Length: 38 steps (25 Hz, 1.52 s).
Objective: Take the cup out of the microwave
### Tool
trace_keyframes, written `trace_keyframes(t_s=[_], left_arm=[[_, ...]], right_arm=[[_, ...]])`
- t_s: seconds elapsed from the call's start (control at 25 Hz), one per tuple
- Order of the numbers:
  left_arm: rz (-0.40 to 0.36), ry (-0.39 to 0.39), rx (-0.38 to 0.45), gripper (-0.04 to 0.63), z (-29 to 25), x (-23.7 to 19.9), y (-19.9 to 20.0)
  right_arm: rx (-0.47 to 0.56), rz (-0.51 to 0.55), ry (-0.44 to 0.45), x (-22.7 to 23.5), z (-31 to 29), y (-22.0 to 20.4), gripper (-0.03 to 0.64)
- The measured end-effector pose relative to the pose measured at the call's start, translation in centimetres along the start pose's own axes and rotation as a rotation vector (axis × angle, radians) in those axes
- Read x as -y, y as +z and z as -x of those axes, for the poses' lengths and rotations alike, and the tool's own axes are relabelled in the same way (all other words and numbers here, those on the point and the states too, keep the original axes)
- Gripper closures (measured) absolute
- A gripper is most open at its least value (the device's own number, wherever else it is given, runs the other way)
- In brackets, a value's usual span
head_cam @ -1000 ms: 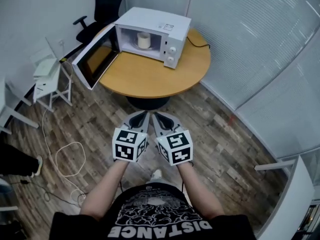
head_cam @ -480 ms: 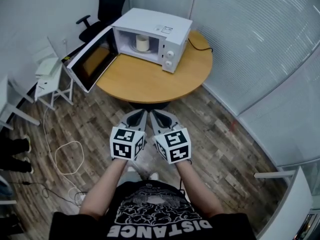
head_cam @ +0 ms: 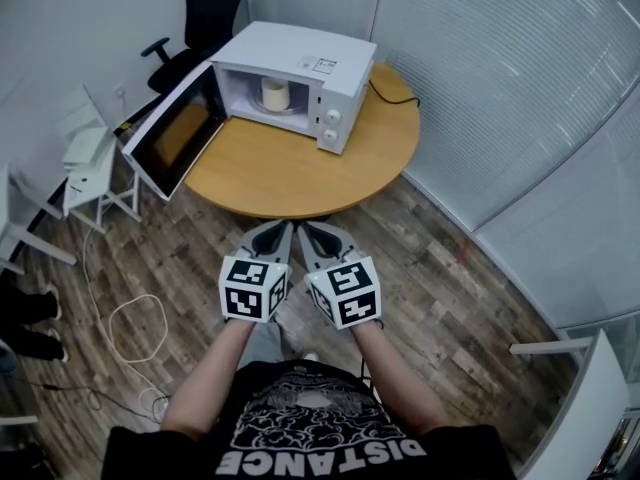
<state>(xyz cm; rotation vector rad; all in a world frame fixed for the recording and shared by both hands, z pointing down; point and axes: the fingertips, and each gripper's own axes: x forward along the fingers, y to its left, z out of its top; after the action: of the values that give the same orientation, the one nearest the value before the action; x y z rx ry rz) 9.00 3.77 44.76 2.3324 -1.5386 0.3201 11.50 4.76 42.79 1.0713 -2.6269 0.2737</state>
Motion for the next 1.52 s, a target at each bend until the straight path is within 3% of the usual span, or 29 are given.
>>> trace_keyframes(t_s=[0.72, 1.52], left_arm=[[0.021, -0.088, -0.025, 0.584, -8.0, -10.9, 3.6], [0.011, -0.184, 0.038, 0.584, -14.2, -22.7, 8.4]], right_arm=[[-0.053, -0.019, -0.080, 3.5, -13.0, 3.8, 0.601], [-0.068, -0.029, -0.191, 5.2, -25.8, 8.9, 0.601]])
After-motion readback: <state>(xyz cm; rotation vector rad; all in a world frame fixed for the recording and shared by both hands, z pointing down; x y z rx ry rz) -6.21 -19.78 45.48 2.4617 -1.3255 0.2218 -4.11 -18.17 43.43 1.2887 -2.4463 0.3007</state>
